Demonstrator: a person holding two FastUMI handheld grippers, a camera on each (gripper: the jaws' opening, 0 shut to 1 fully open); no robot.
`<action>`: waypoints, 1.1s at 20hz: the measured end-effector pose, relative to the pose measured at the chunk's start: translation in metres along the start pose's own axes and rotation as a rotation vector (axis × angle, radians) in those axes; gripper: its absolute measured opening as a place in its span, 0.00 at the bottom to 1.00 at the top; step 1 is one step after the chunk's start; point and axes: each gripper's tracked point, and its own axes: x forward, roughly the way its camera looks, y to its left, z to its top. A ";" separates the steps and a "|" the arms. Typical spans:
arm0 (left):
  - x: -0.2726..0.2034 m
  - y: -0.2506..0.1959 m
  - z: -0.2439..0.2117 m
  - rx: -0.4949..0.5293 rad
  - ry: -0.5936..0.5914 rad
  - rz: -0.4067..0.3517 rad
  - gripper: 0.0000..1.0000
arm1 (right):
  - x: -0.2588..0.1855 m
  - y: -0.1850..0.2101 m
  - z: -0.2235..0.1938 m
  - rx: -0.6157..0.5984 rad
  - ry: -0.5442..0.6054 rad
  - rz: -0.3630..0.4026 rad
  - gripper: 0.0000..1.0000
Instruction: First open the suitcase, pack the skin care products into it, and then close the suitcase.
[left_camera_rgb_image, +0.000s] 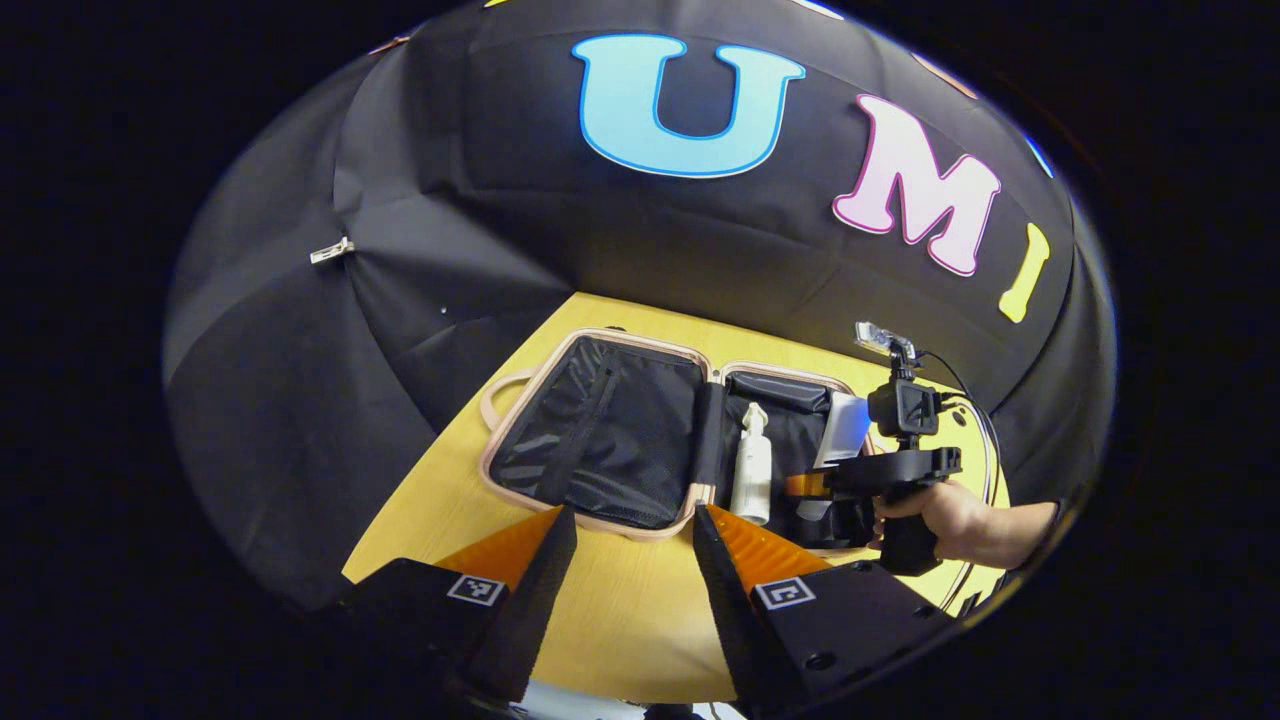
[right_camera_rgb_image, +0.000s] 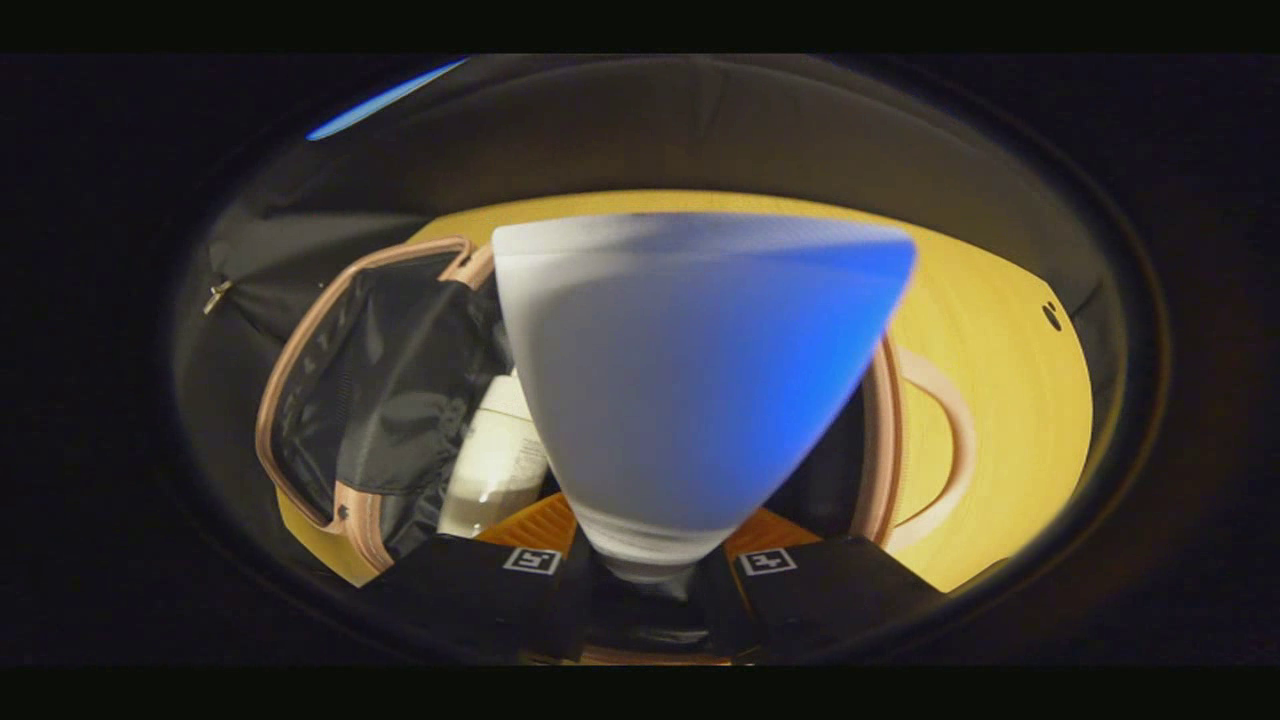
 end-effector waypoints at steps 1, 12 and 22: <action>-0.001 0.007 0.003 0.003 -0.005 0.009 0.76 | 0.002 0.004 0.006 0.015 -0.013 0.005 0.53; 0.072 0.102 0.037 -0.034 -0.079 0.009 0.88 | -0.083 0.008 0.064 -0.042 -0.312 0.060 0.98; 0.224 0.198 0.080 -0.209 0.000 0.029 0.97 | -0.220 -0.059 0.092 -0.111 -0.669 0.032 0.98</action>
